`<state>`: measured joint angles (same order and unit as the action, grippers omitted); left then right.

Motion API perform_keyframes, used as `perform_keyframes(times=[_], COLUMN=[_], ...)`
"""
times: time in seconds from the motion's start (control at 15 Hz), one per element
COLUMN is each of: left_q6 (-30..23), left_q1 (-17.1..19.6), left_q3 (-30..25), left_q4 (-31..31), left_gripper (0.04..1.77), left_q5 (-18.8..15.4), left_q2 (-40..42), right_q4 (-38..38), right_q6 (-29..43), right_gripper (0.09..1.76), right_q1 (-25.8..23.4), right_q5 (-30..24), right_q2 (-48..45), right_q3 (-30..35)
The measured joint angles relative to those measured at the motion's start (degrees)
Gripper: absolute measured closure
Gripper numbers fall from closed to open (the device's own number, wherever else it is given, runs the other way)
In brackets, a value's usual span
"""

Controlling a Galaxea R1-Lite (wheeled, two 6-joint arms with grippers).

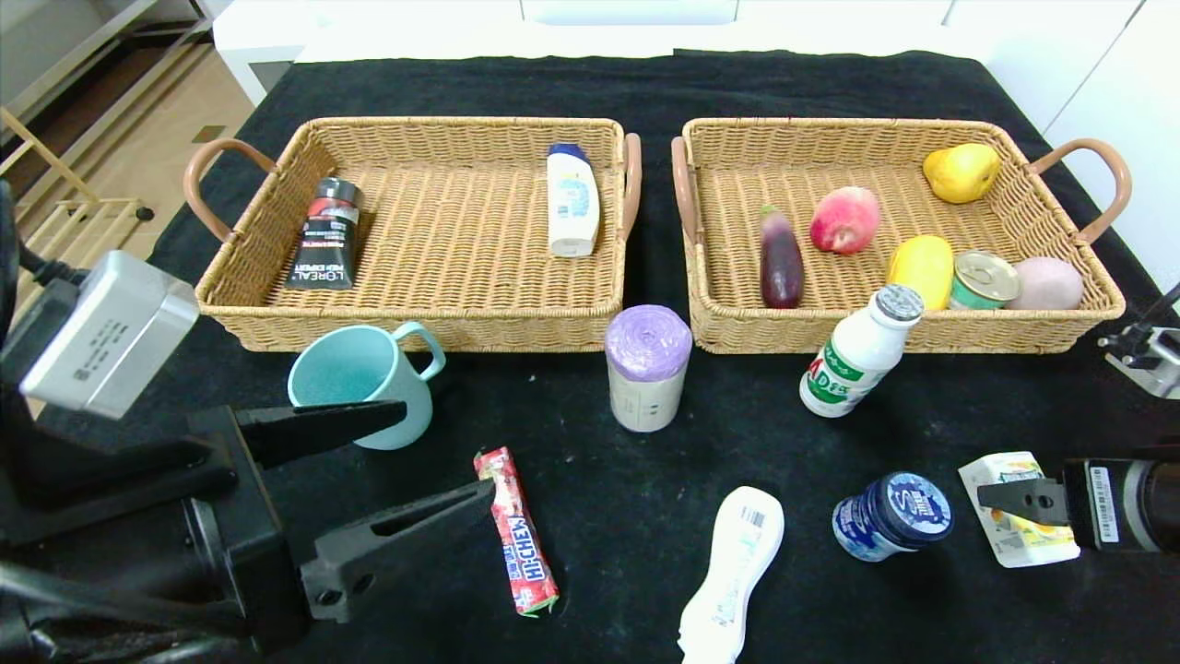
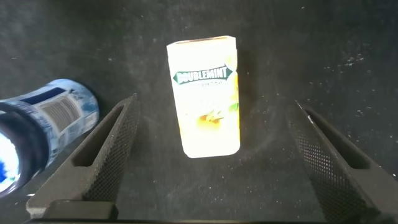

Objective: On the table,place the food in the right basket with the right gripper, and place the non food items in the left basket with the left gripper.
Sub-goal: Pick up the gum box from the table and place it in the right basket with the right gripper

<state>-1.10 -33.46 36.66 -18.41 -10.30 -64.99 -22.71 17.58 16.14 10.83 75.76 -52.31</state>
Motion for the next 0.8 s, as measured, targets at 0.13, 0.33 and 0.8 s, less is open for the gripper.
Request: perform_keyframes(times=[0.13, 0.33, 0.8], left_q6=[-4.71, 2.89, 3.0], left_q1=[0.0, 0.0, -0.02], left_q3=[0.0, 0.0, -0.04], left_q4=[0.0, 0.0, 0.06], left_gripper=[0.09, 0.09, 0.09], left_q5=[0.0, 0.0, -0.02], left_q2=[0.02, 0.33, 0.61], right_q4=[0.44, 2.23, 5.68], right_q6=[0.0, -0.06, -0.11], right_gripper=[0.14, 0.14, 0.14], right_q1=[-0.05, -0.1, -0.16], right_q5=[-0.11, -0.17, 0.0], right_q2=[1.07, 2.38, 5.02], right_q3=[0.13, 0.5, 2.15])
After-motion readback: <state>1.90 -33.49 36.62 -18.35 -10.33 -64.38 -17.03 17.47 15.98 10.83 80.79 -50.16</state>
